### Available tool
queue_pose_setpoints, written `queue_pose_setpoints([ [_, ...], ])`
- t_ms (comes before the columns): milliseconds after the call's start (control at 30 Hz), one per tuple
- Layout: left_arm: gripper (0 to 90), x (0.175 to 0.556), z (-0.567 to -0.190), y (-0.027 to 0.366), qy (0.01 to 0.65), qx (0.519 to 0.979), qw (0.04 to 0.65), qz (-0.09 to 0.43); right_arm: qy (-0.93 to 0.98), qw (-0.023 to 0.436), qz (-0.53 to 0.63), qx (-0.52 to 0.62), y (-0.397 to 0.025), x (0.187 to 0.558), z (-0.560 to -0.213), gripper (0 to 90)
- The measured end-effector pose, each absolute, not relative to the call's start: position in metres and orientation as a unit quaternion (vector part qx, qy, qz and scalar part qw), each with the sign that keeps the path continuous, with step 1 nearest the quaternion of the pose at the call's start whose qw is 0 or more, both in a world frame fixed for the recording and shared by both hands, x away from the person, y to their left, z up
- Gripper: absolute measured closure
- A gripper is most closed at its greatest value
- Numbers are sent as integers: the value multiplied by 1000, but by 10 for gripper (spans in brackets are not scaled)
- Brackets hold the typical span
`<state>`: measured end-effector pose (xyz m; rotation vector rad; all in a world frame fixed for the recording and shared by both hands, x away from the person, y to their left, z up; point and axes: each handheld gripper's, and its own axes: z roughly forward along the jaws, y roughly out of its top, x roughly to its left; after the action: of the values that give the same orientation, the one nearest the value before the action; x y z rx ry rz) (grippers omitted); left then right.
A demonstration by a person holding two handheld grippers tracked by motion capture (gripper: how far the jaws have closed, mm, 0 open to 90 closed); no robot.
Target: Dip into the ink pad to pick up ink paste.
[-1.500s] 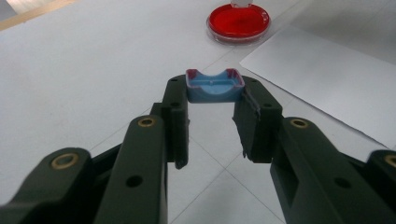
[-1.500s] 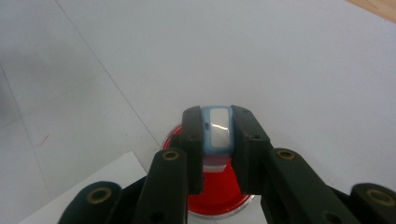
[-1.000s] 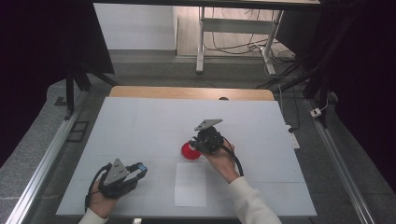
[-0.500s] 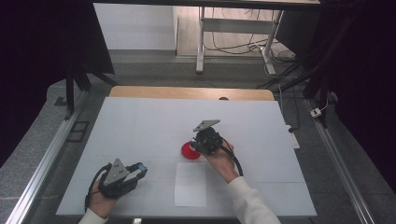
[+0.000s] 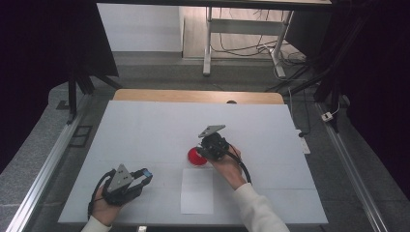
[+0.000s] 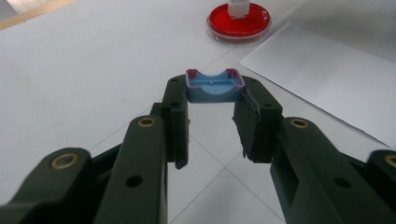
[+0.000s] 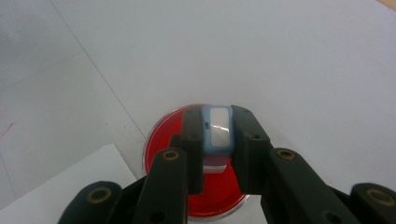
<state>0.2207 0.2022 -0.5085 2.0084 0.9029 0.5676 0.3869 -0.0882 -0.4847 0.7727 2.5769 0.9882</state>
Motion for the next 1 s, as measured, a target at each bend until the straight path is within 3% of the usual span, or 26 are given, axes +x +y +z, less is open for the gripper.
queue_pose_setpoints([
  [1000,660,220,-508,201,360,803,418,227,899,153,315,264,-82,382,-488,755],
])
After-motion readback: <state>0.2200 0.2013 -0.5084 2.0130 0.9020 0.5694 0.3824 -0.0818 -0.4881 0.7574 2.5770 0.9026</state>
